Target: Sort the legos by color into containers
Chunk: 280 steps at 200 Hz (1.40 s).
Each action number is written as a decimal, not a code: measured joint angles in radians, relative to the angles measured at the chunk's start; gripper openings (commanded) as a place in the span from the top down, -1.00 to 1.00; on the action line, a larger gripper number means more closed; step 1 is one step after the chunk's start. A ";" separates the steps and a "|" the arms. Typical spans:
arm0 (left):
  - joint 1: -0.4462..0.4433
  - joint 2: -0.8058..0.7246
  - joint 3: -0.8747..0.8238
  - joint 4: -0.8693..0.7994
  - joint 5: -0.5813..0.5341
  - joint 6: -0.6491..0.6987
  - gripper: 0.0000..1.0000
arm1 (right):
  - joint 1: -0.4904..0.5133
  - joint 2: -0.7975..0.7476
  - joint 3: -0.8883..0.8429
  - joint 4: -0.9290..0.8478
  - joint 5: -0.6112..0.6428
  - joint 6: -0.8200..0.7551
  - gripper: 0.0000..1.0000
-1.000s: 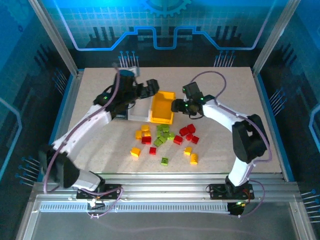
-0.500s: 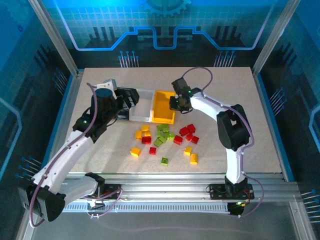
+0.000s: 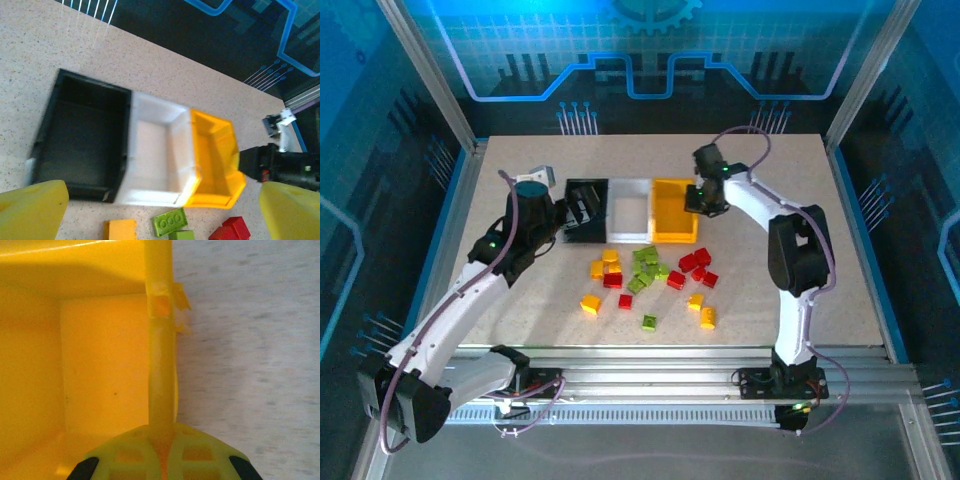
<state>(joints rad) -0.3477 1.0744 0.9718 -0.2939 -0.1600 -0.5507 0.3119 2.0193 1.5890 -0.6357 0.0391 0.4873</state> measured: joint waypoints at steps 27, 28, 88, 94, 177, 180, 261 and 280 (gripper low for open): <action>0.000 0.000 0.000 0.000 0.009 0.000 -0.98 | -0.105 -0.011 -0.006 -0.027 -0.033 -0.071 1.00; 0.000 0.000 0.000 0.000 0.010 0.000 -0.98 | -0.106 -0.011 -0.006 -0.027 -0.034 -0.073 1.00; 0.000 0.025 -0.001 0.000 0.046 -0.001 -0.98 | -0.140 -0.013 -0.004 -0.069 -0.073 -0.205 1.00; 0.000 0.026 -0.001 0.000 0.050 0.000 -0.98 | -0.140 -0.013 -0.003 -0.074 -0.076 -0.217 1.00; 0.000 0.035 -0.007 -0.001 0.061 -0.001 -0.98 | -0.135 -0.013 0.003 -0.094 -0.068 -0.240 0.94; 0.000 0.036 -0.007 -0.001 0.061 -0.001 -0.98 | -0.134 -0.013 0.003 -0.094 -0.066 -0.237 0.93; 0.000 0.039 -0.008 -0.009 0.064 -0.001 -0.98 | -0.100 -0.046 -0.016 -0.109 -0.016 -0.180 0.65; 0.000 0.039 -0.011 -0.010 0.064 0.000 -0.98 | -0.092 -0.047 -0.019 -0.114 -0.010 -0.167 0.34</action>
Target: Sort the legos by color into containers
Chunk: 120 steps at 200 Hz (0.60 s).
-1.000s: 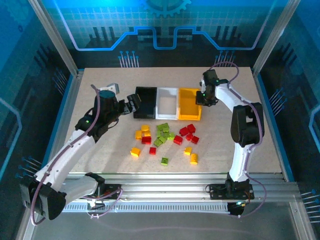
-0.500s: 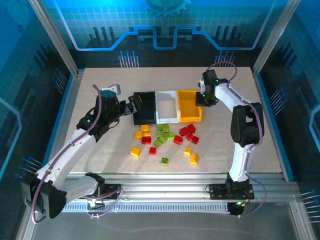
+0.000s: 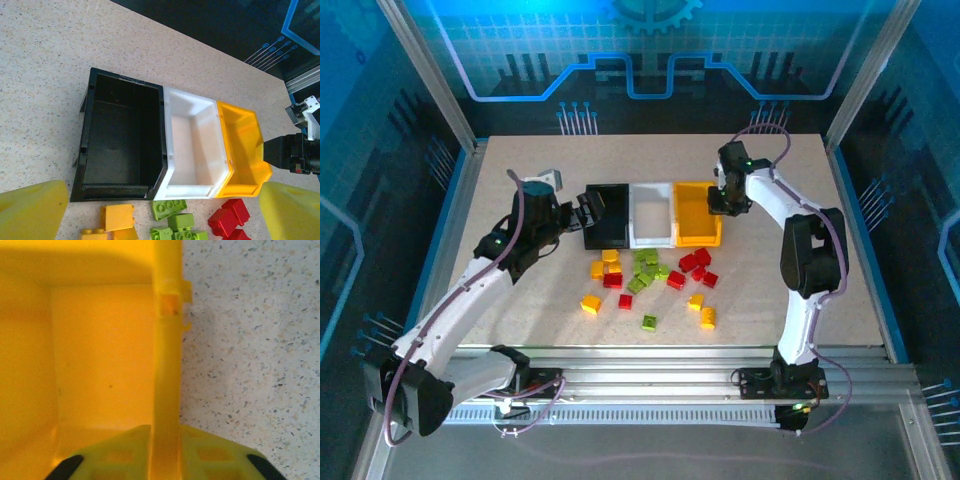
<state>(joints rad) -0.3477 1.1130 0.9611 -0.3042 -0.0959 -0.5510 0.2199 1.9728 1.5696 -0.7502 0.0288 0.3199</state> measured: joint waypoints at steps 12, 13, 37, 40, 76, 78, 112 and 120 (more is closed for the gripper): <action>0.000 0.000 -0.002 -0.004 0.000 0.000 -0.98 | 0.002 -0.002 0.000 -0.001 0.002 0.017 0.09; 0.000 0.000 -0.002 -0.004 0.000 0.000 -0.98 | 0.002 -0.002 0.000 -0.001 0.002 0.014 0.08; 0.000 0.000 -0.002 -0.005 0.000 0.000 -0.98 | 0.005 -0.024 -0.002 -0.001 0.013 0.025 -0.18; 0.000 0.000 -0.002 -0.005 0.000 0.000 -0.98 | 0.006 -0.030 -0.004 0.000 0.015 0.023 -0.20; 0.000 -0.012 -0.002 -0.014 -0.005 0.000 -0.98 | 0.084 -0.201 -0.117 0.023 0.024 0.027 -0.35; 0.000 -0.013 -0.002 -0.016 -0.005 0.000 -0.98 | 0.098 -0.217 -0.128 0.023 0.024 0.028 -0.35; 0.000 -0.045 -0.002 -0.034 -0.012 0.000 -0.98 | 0.376 -0.364 -0.259 0.044 0.023 0.006 -0.41; 0.000 -0.050 -0.002 -0.034 -0.012 0.000 -0.98 | 0.455 -0.372 -0.288 0.052 0.024 0.000 -0.42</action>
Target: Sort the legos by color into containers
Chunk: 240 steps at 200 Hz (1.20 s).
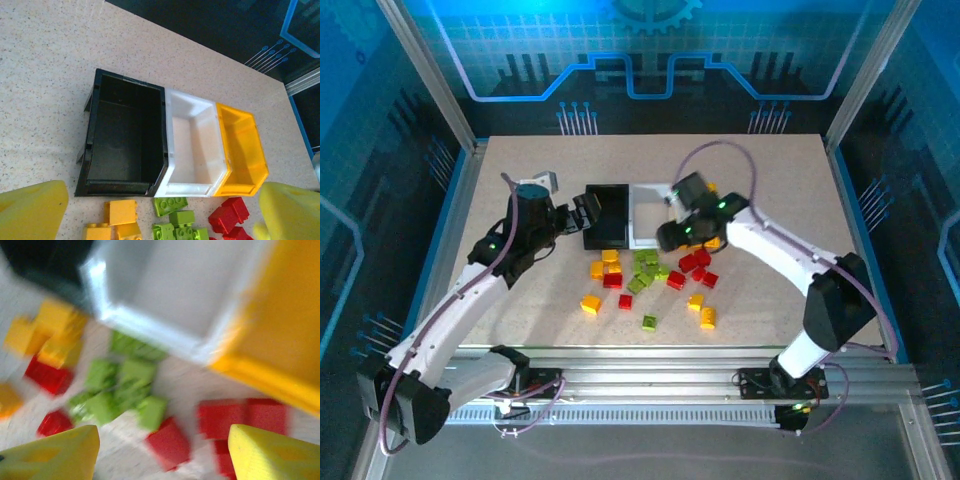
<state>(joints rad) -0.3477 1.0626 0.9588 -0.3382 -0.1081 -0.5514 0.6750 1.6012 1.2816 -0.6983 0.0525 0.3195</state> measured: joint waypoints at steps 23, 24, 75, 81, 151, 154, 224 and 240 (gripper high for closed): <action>0.000 -0.005 -0.001 0.000 0.000 0.000 -0.98 | 0.174 0.010 -0.080 0.009 0.000 -0.007 -0.43; 0.000 -0.006 -0.001 0.000 0.000 0.000 -0.98 | 0.178 0.011 -0.082 0.009 0.000 -0.006 -0.43; 0.001 -0.016 -0.026 -0.005 0.000 0.000 -0.98 | 0.358 0.131 -0.111 0.025 0.046 0.006 -0.45; 0.001 -0.018 -0.028 -0.008 0.000 0.000 -0.98 | 0.365 0.146 -0.111 0.026 0.054 0.006 -0.45; 0.002 -0.030 -0.035 -0.012 0.000 0.000 -0.98 | 0.411 0.202 -0.113 0.027 0.098 0.005 -0.41; 0.002 -0.030 -0.036 -0.012 0.000 0.000 -0.98 | 0.413 0.202 -0.114 0.027 0.098 0.005 -0.41; 0.002 -0.022 -0.040 -0.016 0.000 0.000 -0.98 | 0.439 0.224 -0.154 0.030 0.097 0.006 -0.25; 0.002 -0.020 -0.040 -0.016 0.000 0.000 -0.98 | 0.441 0.223 -0.154 0.035 0.094 0.005 -0.16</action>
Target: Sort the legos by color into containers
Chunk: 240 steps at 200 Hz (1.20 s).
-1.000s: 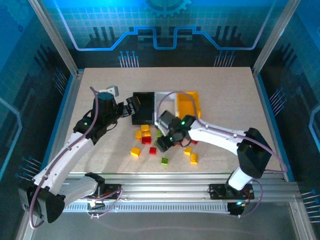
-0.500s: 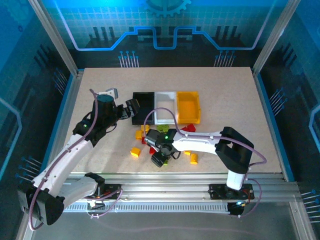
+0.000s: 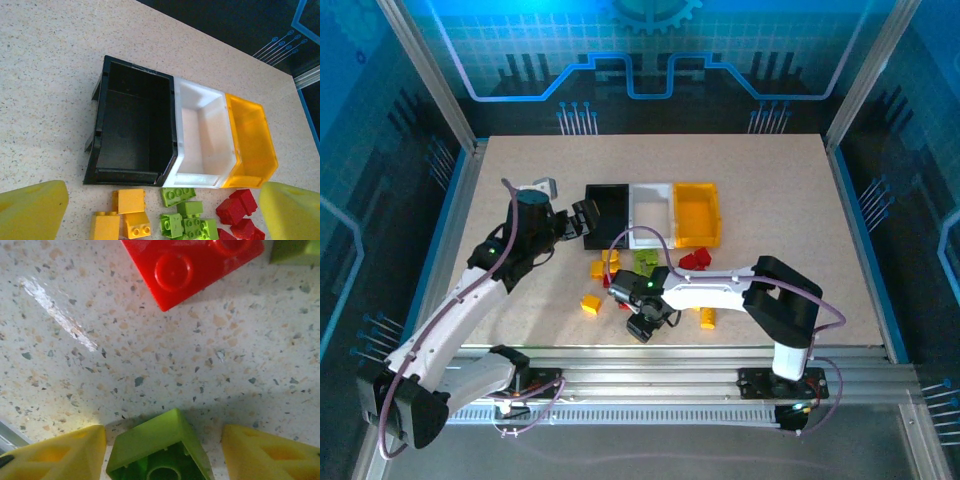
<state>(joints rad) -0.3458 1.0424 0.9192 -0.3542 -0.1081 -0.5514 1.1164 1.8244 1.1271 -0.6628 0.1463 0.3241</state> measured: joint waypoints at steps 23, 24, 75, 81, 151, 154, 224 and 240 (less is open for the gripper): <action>0.000 0.000 0.000 0.000 0.000 0.000 -0.98 | 0.002 -0.001 -0.002 0.006 -0.006 0.001 0.02; 0.000 0.000 0.000 0.000 0.000 0.000 -0.98 | 0.002 -0.001 -0.002 0.007 -0.007 0.004 0.02; 0.000 0.006 0.000 0.000 0.000 0.000 -0.98 | -0.013 -0.031 -0.035 0.035 0.003 0.015 0.28; 0.000 0.006 0.000 0.000 0.000 0.000 -0.98 | -0.022 -0.041 -0.043 0.036 0.005 0.016 0.30; 0.000 0.013 -0.021 0.016 0.004 -0.020 -0.98 | -0.437 -0.278 0.036 0.032 0.069 0.024 0.38; 0.000 0.013 -0.025 0.017 0.006 -0.023 -0.98 | -0.457 -0.277 0.051 0.037 0.074 0.026 0.38; -0.010 0.074 -0.065 0.022 0.053 -0.051 -0.98 | -0.678 0.127 0.471 0.029 0.137 0.121 0.02; -0.040 0.108 -0.063 0.016 0.053 -0.045 -0.98 | -0.681 0.195 0.502 0.010 0.138 0.142 -0.20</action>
<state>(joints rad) -0.3862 1.1500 0.8558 -0.3386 -0.0555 -0.5961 0.4355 2.0190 1.6291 -0.6529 0.2844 0.4656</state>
